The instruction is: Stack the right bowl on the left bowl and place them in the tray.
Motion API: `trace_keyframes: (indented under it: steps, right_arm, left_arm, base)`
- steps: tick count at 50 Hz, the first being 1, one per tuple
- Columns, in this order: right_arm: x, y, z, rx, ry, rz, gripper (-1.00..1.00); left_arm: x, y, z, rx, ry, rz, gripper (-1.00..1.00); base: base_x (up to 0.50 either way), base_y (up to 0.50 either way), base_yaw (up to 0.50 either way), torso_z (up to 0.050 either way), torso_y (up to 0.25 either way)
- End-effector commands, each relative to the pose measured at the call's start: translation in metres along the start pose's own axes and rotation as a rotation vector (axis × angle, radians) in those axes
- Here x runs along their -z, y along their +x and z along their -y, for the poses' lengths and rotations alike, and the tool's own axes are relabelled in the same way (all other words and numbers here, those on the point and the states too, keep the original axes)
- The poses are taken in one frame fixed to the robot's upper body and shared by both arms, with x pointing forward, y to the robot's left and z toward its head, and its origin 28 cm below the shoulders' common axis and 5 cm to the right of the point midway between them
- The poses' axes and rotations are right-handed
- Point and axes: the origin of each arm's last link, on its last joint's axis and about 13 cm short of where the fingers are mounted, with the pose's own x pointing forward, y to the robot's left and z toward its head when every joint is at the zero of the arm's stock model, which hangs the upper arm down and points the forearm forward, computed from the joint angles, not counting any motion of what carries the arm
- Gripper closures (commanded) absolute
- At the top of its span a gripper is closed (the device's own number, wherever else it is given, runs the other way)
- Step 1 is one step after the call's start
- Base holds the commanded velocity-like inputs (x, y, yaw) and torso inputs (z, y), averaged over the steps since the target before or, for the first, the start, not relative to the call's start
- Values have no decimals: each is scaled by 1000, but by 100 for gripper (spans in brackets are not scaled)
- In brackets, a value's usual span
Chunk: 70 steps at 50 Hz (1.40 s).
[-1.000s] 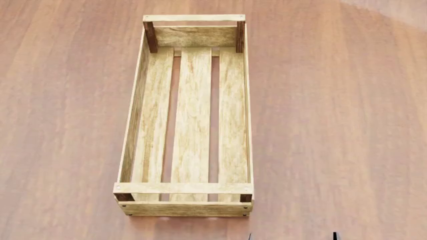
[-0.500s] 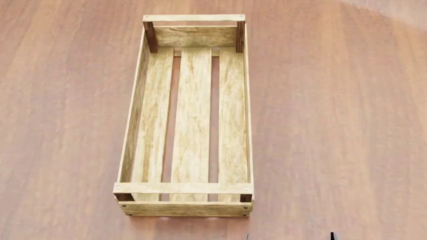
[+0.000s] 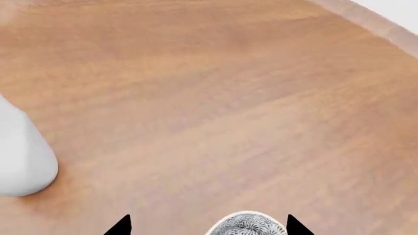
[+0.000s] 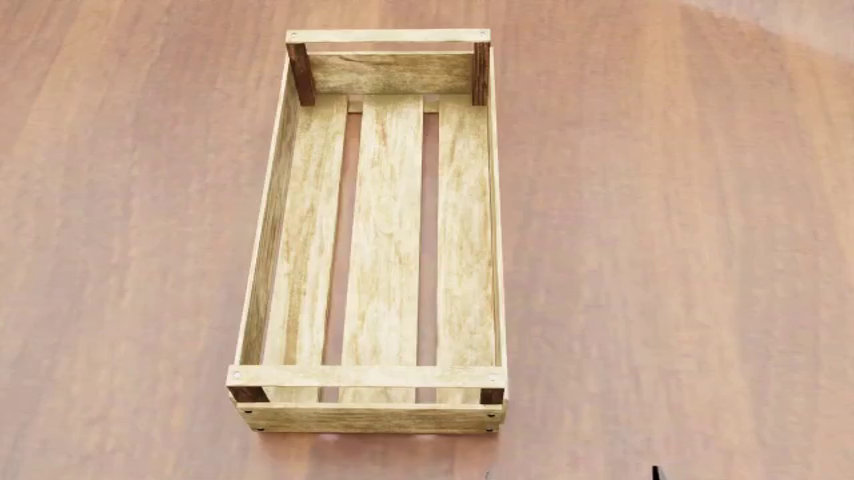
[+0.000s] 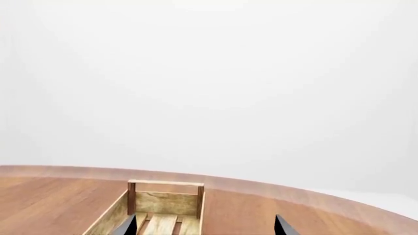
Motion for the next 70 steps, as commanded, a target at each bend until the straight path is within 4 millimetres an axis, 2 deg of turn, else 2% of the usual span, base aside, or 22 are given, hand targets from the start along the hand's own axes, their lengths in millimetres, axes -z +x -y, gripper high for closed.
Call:
trace_keyframes:
  steps: [1,22,33,56,70]
  right_arm:
    - [0,2,0,-7,-21,12,-100]
    - [2,2,-1,-17,-28,3,-100]
    - [5,1,-3,-25,-37,-7,-100]
    - [8,-1,-2,-21,-40,-16,-100]
    - [9,-1,-2,-22,-35,-27,-100]
  left_arm:
    - [7,5,-16,-8,-119,-26,-100]
    - [11,3,-3,74,-168,-84,-100]
    - [20,8,-9,88,-214,-103,-100]
    - [40,15,-12,68,-187,-147,-100]
    - [41,16,-15,57,-227,-157,-100]
  base:
    - [0,0,0,0,0]
    - [0,0,0,0,0]
    - [0,0,0,0,0]
    - [0,0,0,0,0]
    - [0,0,0,0,0]
